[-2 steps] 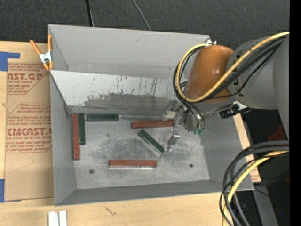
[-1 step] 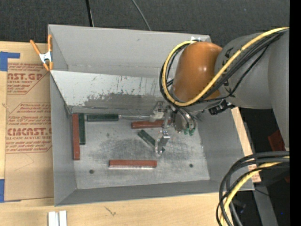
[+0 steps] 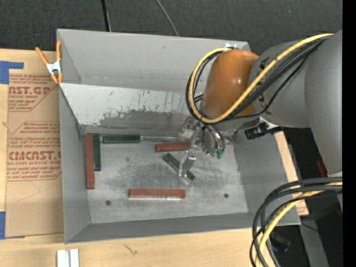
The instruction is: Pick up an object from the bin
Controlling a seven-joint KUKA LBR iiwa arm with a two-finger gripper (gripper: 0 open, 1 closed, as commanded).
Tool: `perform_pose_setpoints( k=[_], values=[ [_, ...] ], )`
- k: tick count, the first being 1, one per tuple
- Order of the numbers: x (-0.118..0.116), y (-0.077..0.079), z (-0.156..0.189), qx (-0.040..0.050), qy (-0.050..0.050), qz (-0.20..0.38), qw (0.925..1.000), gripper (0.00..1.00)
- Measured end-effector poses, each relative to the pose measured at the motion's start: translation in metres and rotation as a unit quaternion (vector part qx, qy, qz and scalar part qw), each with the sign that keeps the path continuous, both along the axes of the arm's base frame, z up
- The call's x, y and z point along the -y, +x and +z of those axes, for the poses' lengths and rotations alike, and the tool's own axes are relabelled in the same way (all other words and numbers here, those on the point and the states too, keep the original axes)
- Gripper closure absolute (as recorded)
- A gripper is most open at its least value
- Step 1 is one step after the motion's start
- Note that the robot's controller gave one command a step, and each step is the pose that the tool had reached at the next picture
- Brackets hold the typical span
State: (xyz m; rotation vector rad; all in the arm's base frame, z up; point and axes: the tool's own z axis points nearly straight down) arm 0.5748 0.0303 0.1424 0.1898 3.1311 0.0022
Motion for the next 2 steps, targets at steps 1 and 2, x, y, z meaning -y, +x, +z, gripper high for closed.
perform_pose_setpoints(
  k=[1,2],
  values=[
    [0.0041,-0.0065,-0.0667,0.0053,0.000,-0.038,0.9993,0.00],
    [0.0036,-0.0054,-0.0644,0.0053,0.001,-0.037,0.9993,1.00]
  ],
)
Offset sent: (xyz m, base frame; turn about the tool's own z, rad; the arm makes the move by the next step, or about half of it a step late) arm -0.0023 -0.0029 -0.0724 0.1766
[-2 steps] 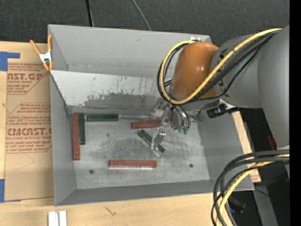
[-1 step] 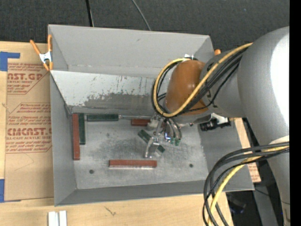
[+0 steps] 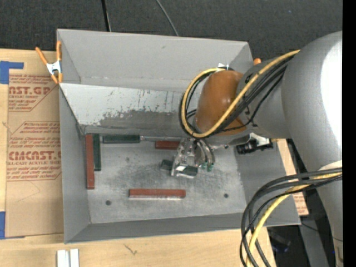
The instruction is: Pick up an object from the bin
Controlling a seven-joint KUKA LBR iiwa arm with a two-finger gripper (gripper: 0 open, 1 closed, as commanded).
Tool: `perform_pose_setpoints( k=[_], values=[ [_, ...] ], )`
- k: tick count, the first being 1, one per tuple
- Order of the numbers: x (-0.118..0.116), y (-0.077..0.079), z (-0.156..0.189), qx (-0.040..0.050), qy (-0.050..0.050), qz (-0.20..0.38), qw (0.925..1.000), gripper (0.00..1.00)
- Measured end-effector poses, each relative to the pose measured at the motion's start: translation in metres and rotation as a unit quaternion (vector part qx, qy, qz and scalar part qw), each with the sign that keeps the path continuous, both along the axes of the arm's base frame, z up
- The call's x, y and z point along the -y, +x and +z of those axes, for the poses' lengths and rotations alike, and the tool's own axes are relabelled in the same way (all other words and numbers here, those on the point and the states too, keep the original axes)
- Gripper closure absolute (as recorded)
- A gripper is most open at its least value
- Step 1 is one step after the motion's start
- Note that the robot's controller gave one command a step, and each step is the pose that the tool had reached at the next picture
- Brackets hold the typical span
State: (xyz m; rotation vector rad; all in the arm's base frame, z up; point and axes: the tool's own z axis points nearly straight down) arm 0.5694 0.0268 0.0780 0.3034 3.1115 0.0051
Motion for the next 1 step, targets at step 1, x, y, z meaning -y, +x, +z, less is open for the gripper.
perform_pose_setpoints(
  k=[1],
  values=[
    [0.0000,0.0000,0.0000,0.0000,0.000,0.000,1.0000,1.00]
  ],
)
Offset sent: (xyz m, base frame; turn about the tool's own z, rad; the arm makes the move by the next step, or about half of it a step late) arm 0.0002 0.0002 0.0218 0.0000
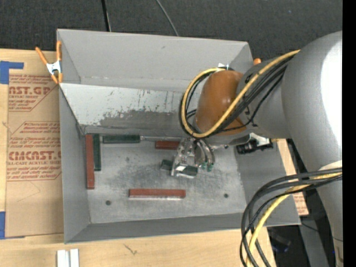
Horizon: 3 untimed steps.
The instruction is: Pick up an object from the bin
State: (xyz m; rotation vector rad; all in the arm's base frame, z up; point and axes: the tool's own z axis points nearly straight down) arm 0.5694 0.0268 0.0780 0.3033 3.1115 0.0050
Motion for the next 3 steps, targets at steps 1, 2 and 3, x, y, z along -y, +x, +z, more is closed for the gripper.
perform_pose_setpoints(
  k=[1,2,3],
  values=[
    [0.000,-0.001,0.004,-0.0030,0.000,0.000,1.0000,1.00],
    [0.000,-0.002,0.011,-0.0061,0.000,0.000,1.0000,1.00],
    [0.000,-0.004,0.025,-0.0111,0.000,0.000,0.9999,1.00]
  ],
)
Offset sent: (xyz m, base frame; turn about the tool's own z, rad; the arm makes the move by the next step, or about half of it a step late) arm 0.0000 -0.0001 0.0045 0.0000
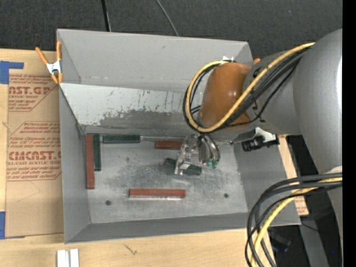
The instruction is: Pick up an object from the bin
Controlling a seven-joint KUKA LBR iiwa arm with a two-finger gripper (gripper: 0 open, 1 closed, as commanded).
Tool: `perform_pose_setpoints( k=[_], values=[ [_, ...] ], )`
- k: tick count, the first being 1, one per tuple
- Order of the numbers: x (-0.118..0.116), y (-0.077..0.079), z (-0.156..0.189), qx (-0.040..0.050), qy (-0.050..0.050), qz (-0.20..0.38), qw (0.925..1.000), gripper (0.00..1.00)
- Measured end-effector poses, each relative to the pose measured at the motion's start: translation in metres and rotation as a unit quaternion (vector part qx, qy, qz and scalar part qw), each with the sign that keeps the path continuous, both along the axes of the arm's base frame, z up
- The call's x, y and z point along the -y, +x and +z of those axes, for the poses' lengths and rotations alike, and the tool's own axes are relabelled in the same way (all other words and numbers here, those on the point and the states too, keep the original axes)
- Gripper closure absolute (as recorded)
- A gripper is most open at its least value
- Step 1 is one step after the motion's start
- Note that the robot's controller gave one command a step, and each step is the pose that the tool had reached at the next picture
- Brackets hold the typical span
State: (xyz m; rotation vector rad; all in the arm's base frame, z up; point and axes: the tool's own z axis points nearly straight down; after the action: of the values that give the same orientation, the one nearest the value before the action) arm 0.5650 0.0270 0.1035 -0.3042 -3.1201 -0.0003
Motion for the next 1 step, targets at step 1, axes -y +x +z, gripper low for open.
perform_pose_setpoints(
  k=[1],
  values=[
    [-0.0002,0.0015,0.0242,0.0027,0.000,0.000,1.0000,1.00]
  ],
)
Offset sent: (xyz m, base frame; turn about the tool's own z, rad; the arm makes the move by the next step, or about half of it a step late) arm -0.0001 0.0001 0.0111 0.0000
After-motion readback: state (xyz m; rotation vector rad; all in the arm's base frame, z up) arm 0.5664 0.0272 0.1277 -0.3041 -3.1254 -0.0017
